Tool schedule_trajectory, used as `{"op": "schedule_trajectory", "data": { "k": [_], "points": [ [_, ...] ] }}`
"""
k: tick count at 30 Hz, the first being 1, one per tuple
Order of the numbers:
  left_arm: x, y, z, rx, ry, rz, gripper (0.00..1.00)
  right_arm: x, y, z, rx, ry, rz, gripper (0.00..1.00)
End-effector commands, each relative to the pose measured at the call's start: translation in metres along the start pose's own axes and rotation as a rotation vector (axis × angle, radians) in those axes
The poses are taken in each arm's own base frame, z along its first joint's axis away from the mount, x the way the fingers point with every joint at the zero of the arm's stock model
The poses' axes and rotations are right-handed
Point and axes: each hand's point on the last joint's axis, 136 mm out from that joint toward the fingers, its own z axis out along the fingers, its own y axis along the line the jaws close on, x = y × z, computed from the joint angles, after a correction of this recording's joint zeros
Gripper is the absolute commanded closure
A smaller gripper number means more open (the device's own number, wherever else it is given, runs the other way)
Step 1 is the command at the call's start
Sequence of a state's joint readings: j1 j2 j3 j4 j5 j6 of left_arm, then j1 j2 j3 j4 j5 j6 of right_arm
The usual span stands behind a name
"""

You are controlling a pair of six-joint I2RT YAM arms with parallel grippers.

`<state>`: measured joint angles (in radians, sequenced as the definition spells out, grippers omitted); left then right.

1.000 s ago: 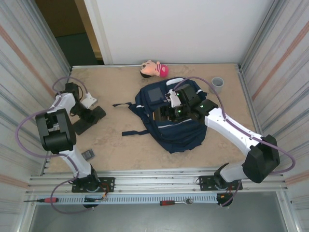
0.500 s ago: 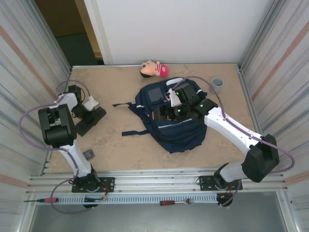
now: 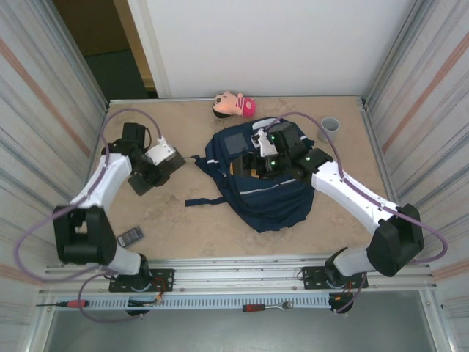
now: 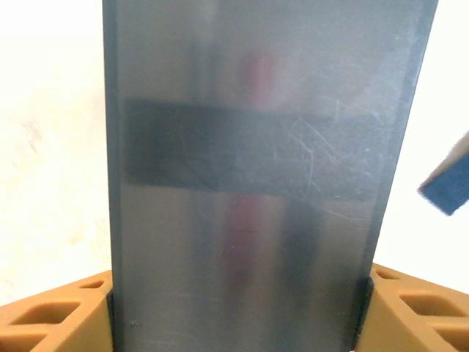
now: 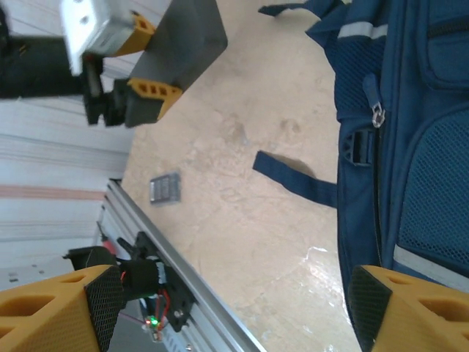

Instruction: Pack the student bag

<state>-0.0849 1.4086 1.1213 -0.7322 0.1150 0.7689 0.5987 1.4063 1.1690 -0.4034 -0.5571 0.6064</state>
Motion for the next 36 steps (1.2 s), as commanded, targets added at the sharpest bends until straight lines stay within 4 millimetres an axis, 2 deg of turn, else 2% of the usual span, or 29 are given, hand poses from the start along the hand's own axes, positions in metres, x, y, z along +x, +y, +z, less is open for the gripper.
{"op": "schedule_trajectory", "data": {
  "k": [1,5,7,10,13,18,24,31,36],
  "points": [
    [-0.029,-0.037,-0.033,0.034,-0.16,0.03,0.47,-0.006,0.011,0.004,-0.092,0.032,0.042,0.19],
    [-0.064,-0.085,-0.061,0.103,-0.363,0.116,0.47,0.001,0.039,0.01,-0.21,0.11,0.028,0.19],
    [-0.075,-0.102,-0.069,0.134,-0.436,0.133,0.47,0.004,0.041,0.015,-0.203,0.129,0.033,0.19],
    [-0.076,-0.118,-0.066,0.166,-0.458,0.148,0.47,0.005,0.034,0.02,-0.166,0.125,0.063,0.19],
    [-0.073,-0.13,-0.06,0.203,-0.432,0.164,0.47,0.005,0.041,0.022,-0.197,0.123,0.064,0.2],
    [-0.076,-0.142,-0.058,0.254,-0.439,0.161,0.48,0.01,0.046,0.033,-0.185,0.141,0.045,0.22],
    [-0.08,-0.144,-0.063,0.265,-0.472,0.177,0.48,0.012,0.05,0.046,-0.194,0.17,0.033,0.29],
    [-0.085,-0.147,-0.068,0.282,-0.5,0.188,0.48,0.012,0.054,0.054,-0.215,0.19,0.025,0.47],
    [-0.086,-0.149,-0.067,0.289,-0.499,0.19,0.47,0.012,0.051,0.052,-0.2,0.174,0.03,0.63]
  ]
}}
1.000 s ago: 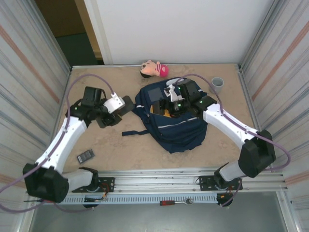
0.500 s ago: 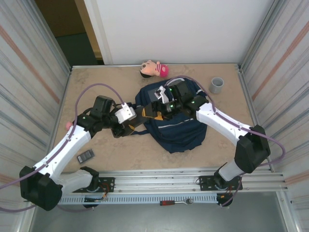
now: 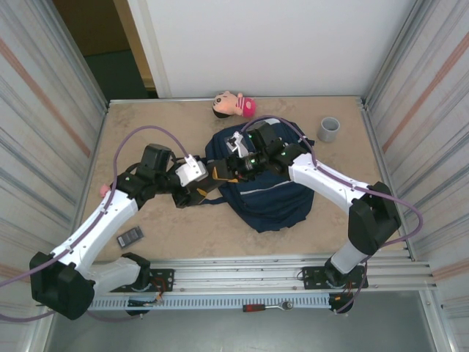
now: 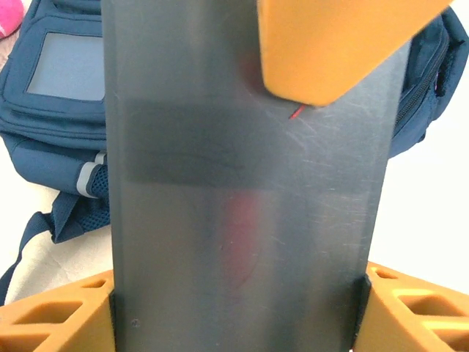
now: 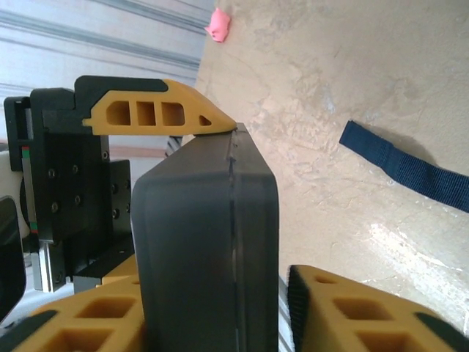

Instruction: Pack the student bag

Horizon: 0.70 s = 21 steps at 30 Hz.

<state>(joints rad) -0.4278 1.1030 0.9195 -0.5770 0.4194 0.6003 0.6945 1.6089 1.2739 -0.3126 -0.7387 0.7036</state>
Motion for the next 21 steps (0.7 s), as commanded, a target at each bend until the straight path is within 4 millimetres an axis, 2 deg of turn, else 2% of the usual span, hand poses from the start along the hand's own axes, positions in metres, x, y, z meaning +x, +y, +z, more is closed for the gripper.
{"op": "schedule_trajectory", "data": {
  "k": [1,6,8,11,14,17,20,21],
  "points": [
    [-0.012,-0.004,-0.002,0.016,-0.051,0.015,0.47,-0.005,0.011,-0.004,-0.02,-0.022,-0.024,0.66],
    [-0.016,-0.004,-0.001,0.009,-0.047,0.026,0.41,-0.012,0.004,-0.026,-0.013,-0.111,-0.002,0.73],
    [-0.022,-0.001,-0.002,-0.013,-0.048,0.038,0.32,-0.016,0.0,-0.042,-0.015,-0.157,0.015,0.74],
    [-0.035,0.003,0.001,-0.046,-0.043,0.072,0.21,-0.022,-0.02,-0.076,0.013,-0.257,0.08,0.75],
    [-0.051,0.003,0.016,-0.058,-0.03,0.137,0.16,-0.024,-0.051,-0.127,0.045,-0.392,0.164,0.75],
    [-0.071,-0.005,0.043,-0.038,-0.024,0.203,0.15,-0.016,-0.091,-0.19,0.09,-0.55,0.285,0.75],
    [-0.09,-0.02,0.079,0.003,-0.016,0.269,0.15,0.003,-0.134,-0.254,0.181,-0.725,0.446,0.76],
    [-0.096,-0.024,0.092,0.014,-0.019,0.285,0.16,0.014,-0.139,-0.274,0.227,-0.789,0.476,0.76]
  ]
}}
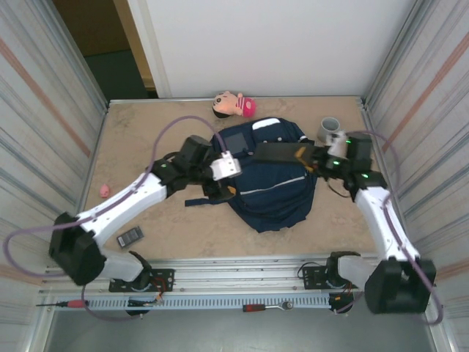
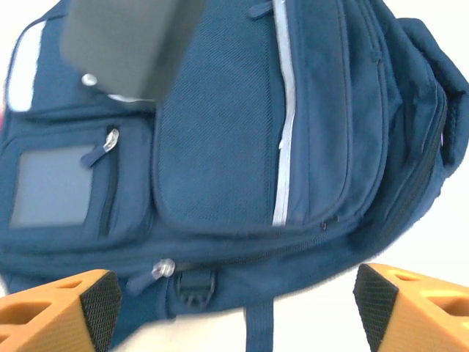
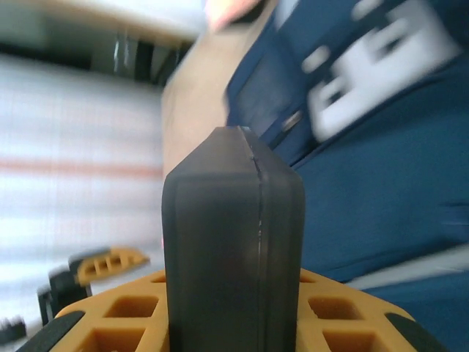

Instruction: Pack the student bag

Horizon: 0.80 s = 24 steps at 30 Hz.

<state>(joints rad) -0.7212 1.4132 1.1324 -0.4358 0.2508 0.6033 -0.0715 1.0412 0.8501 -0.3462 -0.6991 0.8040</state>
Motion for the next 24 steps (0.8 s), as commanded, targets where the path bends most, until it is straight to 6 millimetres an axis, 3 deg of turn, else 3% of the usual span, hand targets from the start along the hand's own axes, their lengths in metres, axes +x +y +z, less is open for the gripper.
{"op": "schedule_trajectory", "data": {
  "k": [1,4,6,10,16,18,20,24],
  "points": [
    [-0.029,0.002,0.034,-0.022,-0.03,0.08,0.16,-0.01,-0.025,-0.049,0.078,-0.12,0.098,0.76],
    [-0.04,-0.013,0.072,0.018,-0.018,0.136,0.16,-0.023,-0.036,-0.079,0.115,-0.231,0.121,0.75],
    [-0.041,-0.02,0.093,0.037,0.008,0.152,0.16,-0.024,-0.04,-0.089,0.138,-0.261,0.117,0.75],
    [-0.037,-0.028,0.128,0.075,0.04,0.134,0.15,-0.018,-0.046,-0.093,0.181,-0.265,0.105,0.76],
    [-0.029,-0.033,0.16,0.089,0.077,0.113,0.17,-0.013,-0.049,-0.095,0.19,-0.275,0.098,0.76],
    [-0.023,-0.031,0.166,0.068,0.101,0.112,0.29,-0.012,-0.05,-0.095,0.192,-0.273,0.101,0.76],
    [-0.024,-0.027,0.165,0.047,0.105,0.105,0.53,-0.012,-0.05,-0.095,0.191,-0.275,0.099,0.76],
    [-0.04,-0.022,0.144,0.013,0.043,0.093,0.89,-0.012,-0.052,-0.096,0.205,-0.284,0.09,0.76]
  ]
}}
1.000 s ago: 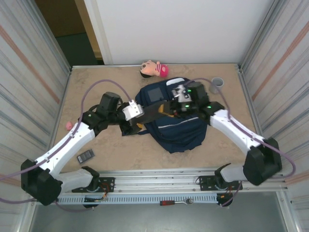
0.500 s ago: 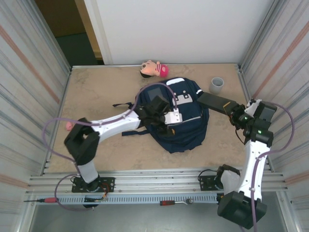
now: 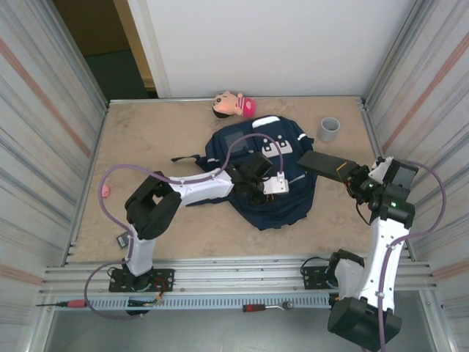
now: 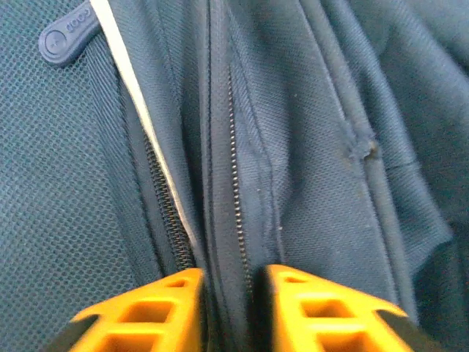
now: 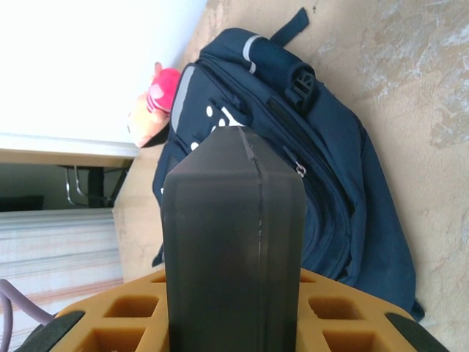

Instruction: Pack the student bag

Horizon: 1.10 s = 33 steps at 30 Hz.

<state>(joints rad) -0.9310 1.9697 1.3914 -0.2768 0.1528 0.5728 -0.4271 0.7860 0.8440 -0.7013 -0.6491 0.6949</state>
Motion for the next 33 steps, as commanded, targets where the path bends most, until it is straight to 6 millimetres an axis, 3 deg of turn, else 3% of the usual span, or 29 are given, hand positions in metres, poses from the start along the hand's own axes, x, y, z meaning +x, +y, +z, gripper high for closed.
{"op": "schedule_trajectory", "data": {
  "k": [1,3,8,12,15,19,27,33],
  "points": [
    [-0.024,0.029,-0.031,-0.128,-0.086,-0.017,0.94,-0.003,0.001,-0.004,0.0,-0.033,-0.044,0.76],
    [-0.032,0.033,-0.047,-0.156,-0.118,-0.028,1.0,-0.009,0.004,-0.01,0.008,-0.073,-0.057,0.76],
    [-0.048,0.045,-0.079,-0.212,-0.181,-0.112,1.0,-0.029,0.014,-0.038,0.057,-0.236,-0.116,0.76],
    [-0.058,0.053,-0.105,-0.24,-0.206,-0.198,1.0,-0.037,0.0,-0.062,0.168,-0.369,-0.118,0.76],
    [-0.059,0.062,-0.122,-0.286,-0.212,-0.283,1.0,-0.033,-0.006,-0.068,0.19,-0.392,-0.117,0.76],
    [-0.065,0.07,-0.142,-0.318,-0.272,-0.403,1.0,-0.015,-0.01,-0.058,0.182,-0.289,-0.126,0.77],
    [-0.093,0.097,-0.177,-0.336,-0.434,-0.522,1.0,0.035,0.026,-0.024,-0.138,0.037,-0.069,0.77],
    [-0.104,0.116,-0.194,-0.302,-0.534,-0.591,1.0,0.05,0.037,0.002,-0.222,0.039,-0.005,0.77]
  ]
}}
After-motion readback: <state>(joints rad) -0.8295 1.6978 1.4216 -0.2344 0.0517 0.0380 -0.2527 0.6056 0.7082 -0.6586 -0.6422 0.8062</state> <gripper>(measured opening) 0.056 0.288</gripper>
